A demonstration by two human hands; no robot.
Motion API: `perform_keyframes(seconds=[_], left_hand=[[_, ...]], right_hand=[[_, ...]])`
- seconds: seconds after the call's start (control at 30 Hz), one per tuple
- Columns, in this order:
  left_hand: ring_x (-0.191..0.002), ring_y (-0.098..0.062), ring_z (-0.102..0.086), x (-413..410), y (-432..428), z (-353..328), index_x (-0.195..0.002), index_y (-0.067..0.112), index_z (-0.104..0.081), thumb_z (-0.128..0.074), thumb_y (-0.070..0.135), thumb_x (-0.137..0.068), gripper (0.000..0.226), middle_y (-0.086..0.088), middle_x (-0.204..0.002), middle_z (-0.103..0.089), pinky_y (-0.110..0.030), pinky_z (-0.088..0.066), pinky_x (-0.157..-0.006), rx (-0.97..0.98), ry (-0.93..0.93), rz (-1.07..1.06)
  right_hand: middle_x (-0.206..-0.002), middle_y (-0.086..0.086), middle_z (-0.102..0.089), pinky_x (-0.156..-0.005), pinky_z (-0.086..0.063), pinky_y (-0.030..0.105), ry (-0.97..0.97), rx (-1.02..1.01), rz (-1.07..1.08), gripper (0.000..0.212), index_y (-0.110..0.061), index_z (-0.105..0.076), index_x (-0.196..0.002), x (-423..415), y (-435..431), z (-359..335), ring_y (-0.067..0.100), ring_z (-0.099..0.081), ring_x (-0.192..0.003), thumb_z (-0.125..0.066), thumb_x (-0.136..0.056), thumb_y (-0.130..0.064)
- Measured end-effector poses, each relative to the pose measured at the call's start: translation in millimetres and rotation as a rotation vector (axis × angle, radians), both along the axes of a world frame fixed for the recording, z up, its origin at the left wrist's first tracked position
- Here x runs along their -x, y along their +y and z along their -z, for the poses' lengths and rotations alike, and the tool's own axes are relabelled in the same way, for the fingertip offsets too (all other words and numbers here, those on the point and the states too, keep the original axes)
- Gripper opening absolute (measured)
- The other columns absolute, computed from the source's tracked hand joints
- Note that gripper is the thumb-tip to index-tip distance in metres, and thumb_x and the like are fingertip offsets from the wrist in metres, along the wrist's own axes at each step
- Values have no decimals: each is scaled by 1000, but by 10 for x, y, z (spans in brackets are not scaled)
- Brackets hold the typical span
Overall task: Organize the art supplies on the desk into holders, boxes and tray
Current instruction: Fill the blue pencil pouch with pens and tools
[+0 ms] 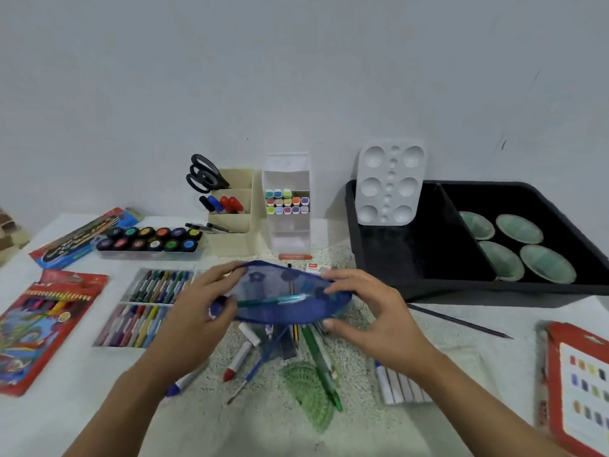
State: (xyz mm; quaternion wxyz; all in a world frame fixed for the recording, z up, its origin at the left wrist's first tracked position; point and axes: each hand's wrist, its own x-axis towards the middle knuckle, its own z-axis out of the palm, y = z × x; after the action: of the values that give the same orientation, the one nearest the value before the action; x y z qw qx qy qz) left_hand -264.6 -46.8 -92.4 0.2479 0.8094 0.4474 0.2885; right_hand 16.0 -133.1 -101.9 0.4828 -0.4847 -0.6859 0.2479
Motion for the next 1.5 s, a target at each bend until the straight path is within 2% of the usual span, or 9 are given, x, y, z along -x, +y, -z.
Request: perform_keyframes(seconds=[0.13,0.3,0.43,0.7,0.9,1.03,1.2,1.37,1.5], left_hand=[[-123,21,-40,163,122,105,-138,19,-58,-56,0,-97,45,25,-138,-48,3,-30,-94,21,-100,-27],[-124,18,-42,307,173,265,-139,20,-58,-56,1,-97,46,24,-140,-48,-11,-40,-100,13,-137,-45],[-119,25,-39,334,224,349,-138,18,-58,-58,-1,-96,46,28,-135,-46,5,-30,-91,3,-148,-78],[-123,14,-41,264,251,402,-142,19,-56,-57,5,-98,46,19,-136,-48,-18,-38,-102,9,-169,-41],[-120,16,-41,284,216,396,-141,17,-57,-57,3,-97,46,16,-134,-50,-19,-39,-101,18,-181,-41],[-118,21,-39,292,233,385,-141,15,-57,-57,2,-97,45,14,-135,-50,-5,-38,-97,31,-180,-68],[-123,-1,-45,308,259,373,-143,16,-56,-54,6,-100,44,14,-137,-49,-42,-53,-99,89,-196,-85],[-115,7,-42,299,262,327,-143,16,-54,-52,6,-101,43,12,-136,-47,2,-37,-85,83,-168,-124],[-115,5,-45,327,295,361,-143,17,-55,-53,6,-101,44,14,-136,-48,0,-40,-87,99,-174,-120]], right_hand=[[-125,-2,-64,-99,-52,42,126,25,94,30,-15,-68,-110,173,25,43,24,-59,-123,-76,-85,0],[-92,-4,-60,-68,-51,32,-63,31,322,17,-21,-62,-87,343,59,87,19,-61,-84,-74,-88,-9],[-72,-13,-65,-60,-51,26,-332,486,355,19,-25,-65,-74,359,100,152,5,-61,-64,-81,-82,-29],[-84,-5,-68,-67,-55,32,-763,667,408,27,-23,-63,-85,677,217,166,18,-64,-79,-82,-76,-41],[-88,1,-62,-64,-43,28,-970,605,419,23,-21,-54,-89,818,194,155,23,-59,-76,-71,-84,-37],[-86,0,-54,-53,-31,27,-1041,548,425,25,-19,-50,-86,873,185,173,23,-51,-68,-63,-87,-40],[-112,4,-54,-57,-34,27,-1023,483,405,22,-13,-61,-104,910,163,234,22,-55,-77,-57,-95,-33],[-109,2,-56,-69,-37,28,-975,376,369,23,-12,-66,-102,782,159,340,17,-50,-83,-55,-97,-31],[-100,-2,-52,-69,-41,30,-933,451,343,22,-16,-67,-98,697,195,369,19,-56,-84,-59,-96,-36]])
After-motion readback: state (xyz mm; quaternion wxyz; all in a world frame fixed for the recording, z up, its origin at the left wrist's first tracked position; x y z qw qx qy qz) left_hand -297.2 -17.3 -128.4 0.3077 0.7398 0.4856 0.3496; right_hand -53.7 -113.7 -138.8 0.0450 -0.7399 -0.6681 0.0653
